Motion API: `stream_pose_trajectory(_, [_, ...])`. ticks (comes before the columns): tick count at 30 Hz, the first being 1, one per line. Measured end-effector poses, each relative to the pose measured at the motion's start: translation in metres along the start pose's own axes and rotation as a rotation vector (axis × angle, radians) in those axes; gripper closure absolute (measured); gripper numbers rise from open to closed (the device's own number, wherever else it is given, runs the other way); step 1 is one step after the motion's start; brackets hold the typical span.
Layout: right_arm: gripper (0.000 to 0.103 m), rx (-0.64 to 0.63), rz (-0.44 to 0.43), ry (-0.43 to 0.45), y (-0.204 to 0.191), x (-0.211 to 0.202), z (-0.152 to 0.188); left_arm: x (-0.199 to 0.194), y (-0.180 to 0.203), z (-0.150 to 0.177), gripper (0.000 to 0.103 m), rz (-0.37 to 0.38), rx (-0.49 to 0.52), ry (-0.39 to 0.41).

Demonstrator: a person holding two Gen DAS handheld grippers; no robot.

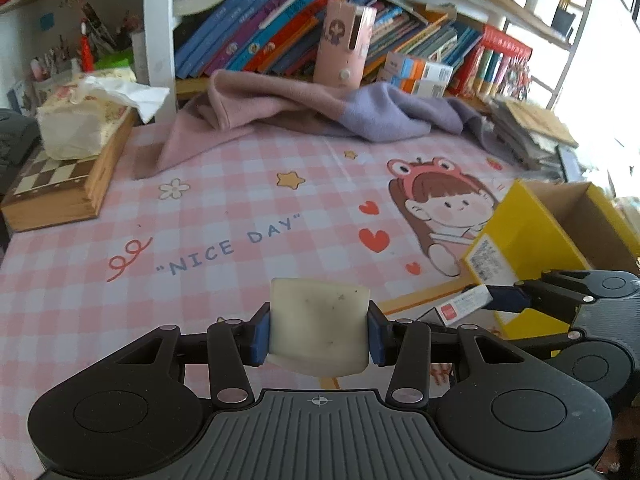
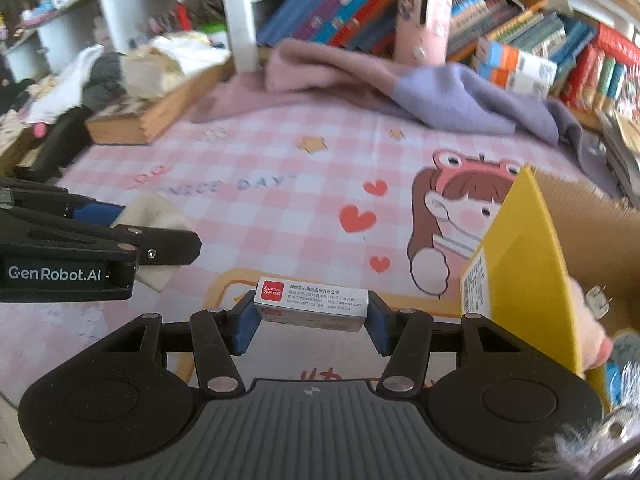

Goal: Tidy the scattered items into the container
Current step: 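Carry the soap bar with the left tool while the right tool carries the medicine box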

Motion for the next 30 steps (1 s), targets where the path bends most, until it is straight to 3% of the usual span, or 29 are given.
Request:
stream_pose_trajectory(16, [0.051,-0.082,-0.01,0.091,-0.042,-0.102,0.038,-0.105,0.003,0.064,0.06,0.053,-0.074,0.083])
stream_pose_trajectory(24, [0.051,-0.112,-0.027,0.115,-0.079,-0.149,0.066,-0.166,0.0,0.112,0.06,0.061,-0.114,0.138])
stream_pose_trajectory(30, [0.051,-0.142,-0.03,0.133,-0.101,-0.184,0.087,-0.194,0.0,0.149,0.06,0.088,-0.165,0.136])
Point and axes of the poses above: each gripper's, at about its wrist camera, not at the fingertips, and x roughly the way its jaws point, y to its right, z to its underside, the point moved 6 cm from there along x, roughly the way its jaws point, and after that the axes turned 15 degrees about -x, right-handed, at the moved point
